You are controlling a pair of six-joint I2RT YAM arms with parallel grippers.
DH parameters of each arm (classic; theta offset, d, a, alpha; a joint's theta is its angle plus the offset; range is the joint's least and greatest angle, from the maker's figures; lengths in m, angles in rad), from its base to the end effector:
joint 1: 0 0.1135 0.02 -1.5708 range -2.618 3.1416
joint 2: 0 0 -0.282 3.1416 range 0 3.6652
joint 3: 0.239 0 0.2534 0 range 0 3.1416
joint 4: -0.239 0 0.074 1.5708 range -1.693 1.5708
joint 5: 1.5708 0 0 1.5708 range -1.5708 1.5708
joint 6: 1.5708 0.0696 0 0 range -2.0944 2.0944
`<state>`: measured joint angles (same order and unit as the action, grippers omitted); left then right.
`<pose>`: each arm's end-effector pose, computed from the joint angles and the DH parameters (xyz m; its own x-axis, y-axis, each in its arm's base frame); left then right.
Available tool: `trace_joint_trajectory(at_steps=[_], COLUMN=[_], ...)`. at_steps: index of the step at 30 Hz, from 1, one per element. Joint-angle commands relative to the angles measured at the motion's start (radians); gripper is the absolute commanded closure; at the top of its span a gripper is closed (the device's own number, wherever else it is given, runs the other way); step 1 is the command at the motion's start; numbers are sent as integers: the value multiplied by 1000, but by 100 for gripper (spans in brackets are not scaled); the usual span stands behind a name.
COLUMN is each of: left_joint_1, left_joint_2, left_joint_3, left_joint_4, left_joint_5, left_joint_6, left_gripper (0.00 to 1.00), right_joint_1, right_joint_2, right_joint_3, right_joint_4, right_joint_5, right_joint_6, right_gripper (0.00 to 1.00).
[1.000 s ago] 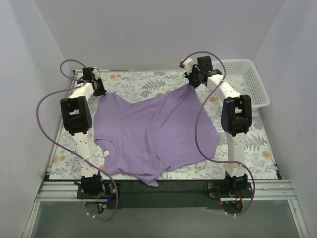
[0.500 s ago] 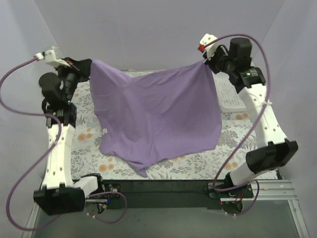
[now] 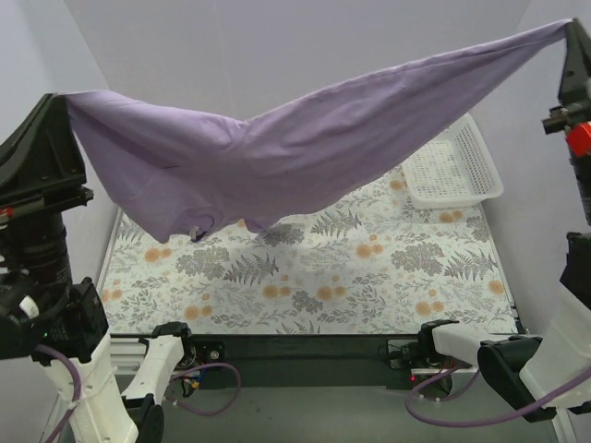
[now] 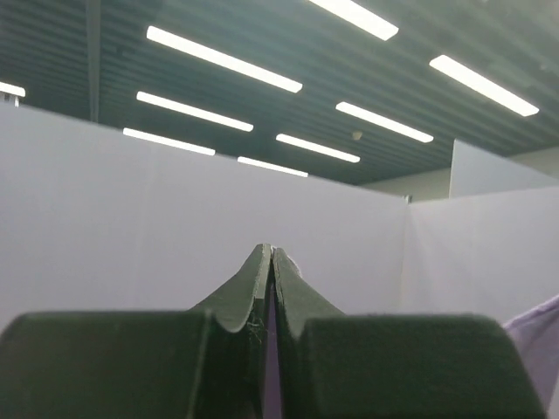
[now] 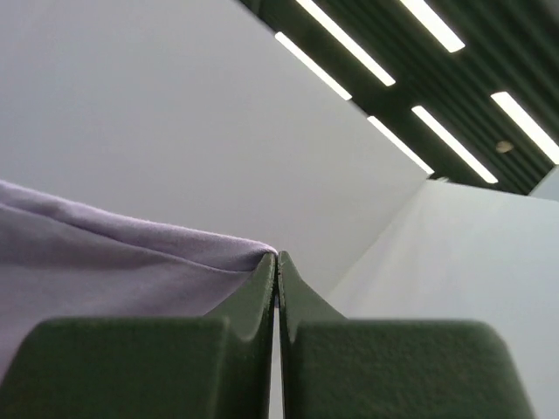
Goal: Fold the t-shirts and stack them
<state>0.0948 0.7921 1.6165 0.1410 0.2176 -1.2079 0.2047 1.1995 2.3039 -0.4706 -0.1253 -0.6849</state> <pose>0.0272 -0.0125 0.6524 0.2626 -0.8920 -0.3680 0.7759 0.4220 -0.4690 0.0864 0.0268 0.7079 0.6390 -0.5083 -0.5772 0.1343 0.8127 -0.5670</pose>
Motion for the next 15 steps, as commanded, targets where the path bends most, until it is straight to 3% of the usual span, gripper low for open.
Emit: trace_joint_trajectory(at_steps=[1,7,11,15], left_joint_1=[-21,-66,-81,-81], left_joint_2=[12,36,42,50], left_joint_3=[98,138,60,-148], left_joint_4=[-12,-32,-37,-20], left_joint_5=[-89,-129,-178,-218], left_joint_6=[39,93,131,159], left_gripper=[100,100,100,100], right_joint_1=[-14,-19,-19,-21], right_joint_2=[6,15,41,86], right_joint_3=[32,-10,-90,-205], right_joint_4=[69,89,89,101], right_joint_5=[69,67,32,-43], right_joint_6=[-15,-28,-25,-22], right_gripper=[99,99,99,99])
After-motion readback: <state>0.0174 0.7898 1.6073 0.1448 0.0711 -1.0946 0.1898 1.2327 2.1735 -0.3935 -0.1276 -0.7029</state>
